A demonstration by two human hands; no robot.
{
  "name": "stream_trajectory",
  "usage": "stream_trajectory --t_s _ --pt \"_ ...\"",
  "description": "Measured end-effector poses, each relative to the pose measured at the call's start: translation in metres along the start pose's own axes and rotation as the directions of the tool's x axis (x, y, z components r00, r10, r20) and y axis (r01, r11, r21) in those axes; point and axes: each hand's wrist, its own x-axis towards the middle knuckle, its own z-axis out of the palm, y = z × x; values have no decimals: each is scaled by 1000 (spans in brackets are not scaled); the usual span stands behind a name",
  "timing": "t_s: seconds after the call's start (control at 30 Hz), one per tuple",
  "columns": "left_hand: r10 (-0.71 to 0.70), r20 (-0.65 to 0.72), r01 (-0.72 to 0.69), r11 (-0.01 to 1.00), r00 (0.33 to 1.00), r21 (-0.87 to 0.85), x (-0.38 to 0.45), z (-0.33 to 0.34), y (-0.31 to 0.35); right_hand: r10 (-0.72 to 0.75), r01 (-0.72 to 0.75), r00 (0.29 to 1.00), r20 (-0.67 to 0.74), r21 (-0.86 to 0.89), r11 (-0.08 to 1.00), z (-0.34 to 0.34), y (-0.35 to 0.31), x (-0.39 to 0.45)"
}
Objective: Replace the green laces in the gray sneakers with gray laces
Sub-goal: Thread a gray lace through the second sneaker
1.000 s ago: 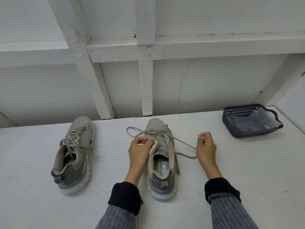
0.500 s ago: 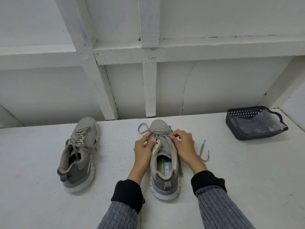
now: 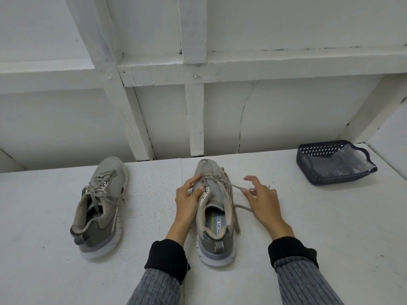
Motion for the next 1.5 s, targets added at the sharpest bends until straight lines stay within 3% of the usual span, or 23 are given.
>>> stream_trajectory --t_s 0.1,0.23,0.33,0.47,0.67,0.77,0.9,1.07,1.27,1.4,1.5 --pt "-4 6 4 1000 1000 13 1 0 0 44 -57 997 -62 -227 972 -3 11 0" --pt "6 4 -6 999 1000 46 1 0 -1 375 -420 892 -255 -156 894 -12 18 -1" --pt "-4 -1 4 998 1000 69 3 0 -1 461 -541 829 -315 -250 803 -16 19 -3" --pt "-14 -11 15 998 1000 63 5 0 -3 350 -419 903 -249 -329 846 -8 6 1" --pt "-33 -7 33 998 999 60 3 1 0 64 -70 996 -59 -112 991 16 -40 12" --pt "-30 -1 30 997 1000 66 1 1 2 22 -21 999 27 -27 999 27 -48 19" --pt "-18 3 18 997 1000 71 3 1 0 16 -16 999 -35 -7 1000 27 -50 22" --pt "-10 18 8 995 1000 101 0 2 4 -14 -5 992 -124 -152 988 27 -43 18" --pt "6 -8 -5 989 1000 147 5 1 0 -148 134 978 -149 -103 986 33 -36 12" --pt "-42 31 32 963 999 268 8 -1 3 -276 257 947 -165 -131 958 33 -31 9" --pt "45 102 -85 896 994 436 11 -7 9 -263 253 946 -190 -75 965 35 -30 7"
